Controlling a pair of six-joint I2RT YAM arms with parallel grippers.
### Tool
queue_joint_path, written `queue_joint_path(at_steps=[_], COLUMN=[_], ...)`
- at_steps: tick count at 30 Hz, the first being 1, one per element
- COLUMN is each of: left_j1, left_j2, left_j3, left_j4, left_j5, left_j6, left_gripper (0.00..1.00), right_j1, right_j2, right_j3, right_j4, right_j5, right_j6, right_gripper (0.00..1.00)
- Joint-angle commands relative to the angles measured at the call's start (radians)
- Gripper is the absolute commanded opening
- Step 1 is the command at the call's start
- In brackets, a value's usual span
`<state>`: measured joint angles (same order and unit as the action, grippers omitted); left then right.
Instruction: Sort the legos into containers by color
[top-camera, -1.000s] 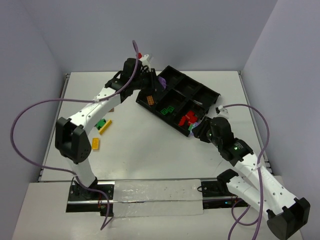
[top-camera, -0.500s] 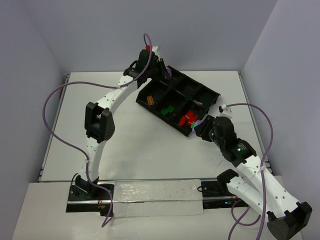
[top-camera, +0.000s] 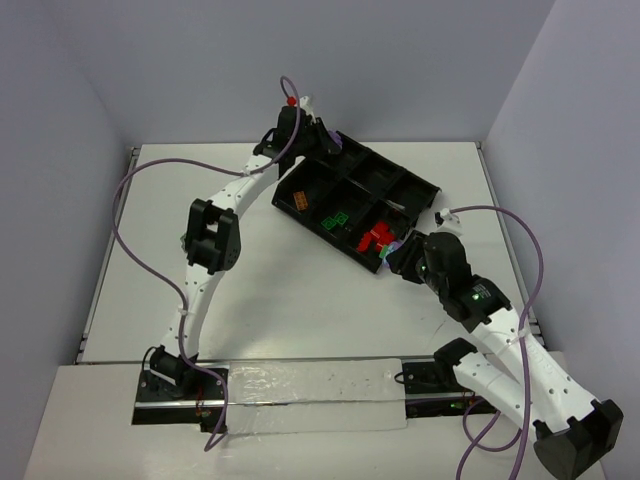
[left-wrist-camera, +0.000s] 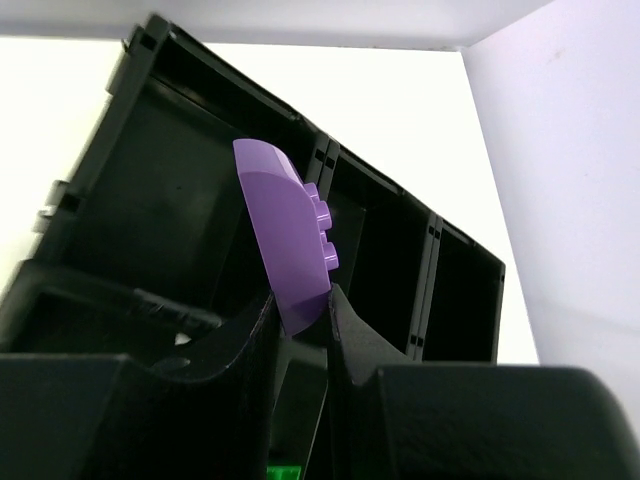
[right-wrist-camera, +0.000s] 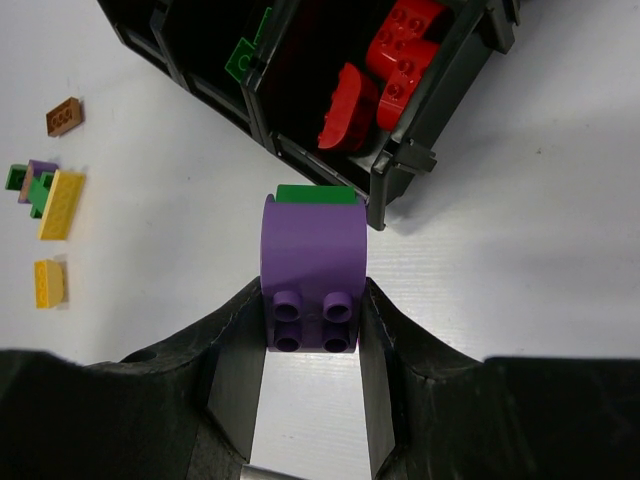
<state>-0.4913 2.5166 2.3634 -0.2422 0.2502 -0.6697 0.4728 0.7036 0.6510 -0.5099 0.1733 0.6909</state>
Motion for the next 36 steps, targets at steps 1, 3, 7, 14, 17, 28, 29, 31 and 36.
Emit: queue_joint_path(at_steps=[1,3,7,14,17,28,29,31,36], left_j1=[-0.004,-0.004,-0.003,-0.014,-0.021,-0.019,-0.018,-0.013,-0.004], left_j2=[0.061,0.085,0.106,0.020,-0.053,-0.653,-0.696,-0.815,-1.012], left_j3=[0.084,0.097,0.112,0.048,0.002,-0.596,-0.674,-0.790,-1.096], left_j4=[0.115,0.135,0.155,0.180,0.168,0.195,0.197,0.212,0.225], left_j5=[0.030,0.032,0.029,0.036,0.042,0.172,0.174,0.216,0.372], left_j6=[-0.066,-0.078,-0.084,-0.042,-0.002,0.091,0.101,0.113,0.106], left_gripper=[0.01,0.08,0.52,0.78,0.78,0.76,0.76,0.80,0.90], right_j1=[-0.005,-0.005,-0.005,-0.005,-0.004,-0.007,-0.007,-0.011,-0.016], right_j2=[-0.002,-0.005,-0.010,-0.011,-0.016,-0.014,-0.012,0.003,0.044], right_j3=[0.027,0.022,0.012,0.005,0.008,0.045,0.047,0.056,0.056], right_j4=[0.037,0.036,0.033,0.033,0.033,0.094,0.105,0.137,0.263], right_j5=[0.000,0.001,0.001,0.002,-0.006,-0.139,-0.156,-0.211,-0.424], right_j6=[0.016,0.021,0.026,0.030,0.024,-0.042,-0.052,-0.070,-0.108], right_gripper=[0.00,0.00,0.00,0.00,0.00,0.00,0.00,0.00,0.00])
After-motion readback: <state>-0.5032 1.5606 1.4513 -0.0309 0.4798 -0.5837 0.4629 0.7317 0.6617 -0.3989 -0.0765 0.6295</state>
